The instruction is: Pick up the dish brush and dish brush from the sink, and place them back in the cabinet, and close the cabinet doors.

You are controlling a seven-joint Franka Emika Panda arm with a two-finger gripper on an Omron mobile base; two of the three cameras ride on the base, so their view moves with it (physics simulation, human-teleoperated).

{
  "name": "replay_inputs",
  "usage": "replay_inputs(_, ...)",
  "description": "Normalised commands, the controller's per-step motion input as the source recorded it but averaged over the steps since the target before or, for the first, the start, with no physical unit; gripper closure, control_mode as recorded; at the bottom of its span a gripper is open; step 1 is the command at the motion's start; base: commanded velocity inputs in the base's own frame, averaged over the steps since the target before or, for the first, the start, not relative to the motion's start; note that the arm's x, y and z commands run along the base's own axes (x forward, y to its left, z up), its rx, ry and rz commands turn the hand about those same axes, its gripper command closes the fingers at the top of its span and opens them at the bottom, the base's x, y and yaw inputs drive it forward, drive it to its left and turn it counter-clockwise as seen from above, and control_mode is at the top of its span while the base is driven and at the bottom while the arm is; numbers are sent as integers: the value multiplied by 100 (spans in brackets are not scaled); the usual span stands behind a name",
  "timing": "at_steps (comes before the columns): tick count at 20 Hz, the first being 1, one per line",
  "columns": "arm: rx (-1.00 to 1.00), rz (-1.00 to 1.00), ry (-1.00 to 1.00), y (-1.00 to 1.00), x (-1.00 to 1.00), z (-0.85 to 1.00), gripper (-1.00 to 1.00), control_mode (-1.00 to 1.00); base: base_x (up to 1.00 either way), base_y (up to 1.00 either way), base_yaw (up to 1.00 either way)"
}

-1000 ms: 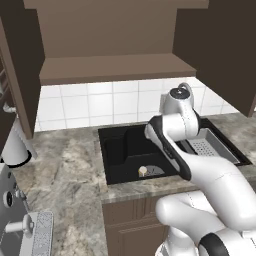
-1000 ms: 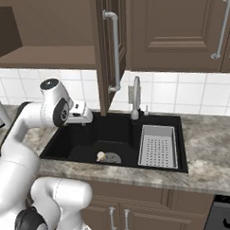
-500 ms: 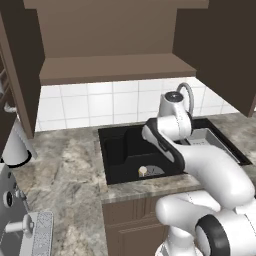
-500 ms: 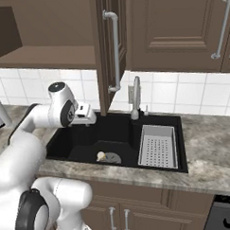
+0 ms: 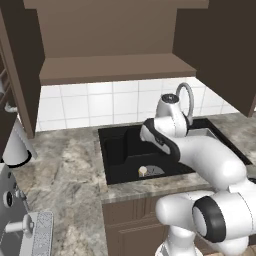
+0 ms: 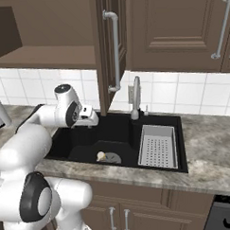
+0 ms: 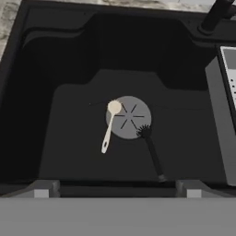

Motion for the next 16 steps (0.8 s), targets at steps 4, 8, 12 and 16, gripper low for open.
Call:
replay_inputs(4,4,0,4,-3,14,-28,-100,-100,0,0,0)
replay_inputs(8,6,0,0,-1,7,-33,-100,-100,0,0,0)
replay_inputs(12,1,0,0,0,16,-28,-100,-100,0,0,0)
replay_inputs(16,0,0,0,0,17,-27,-100,-100,0,0,0)
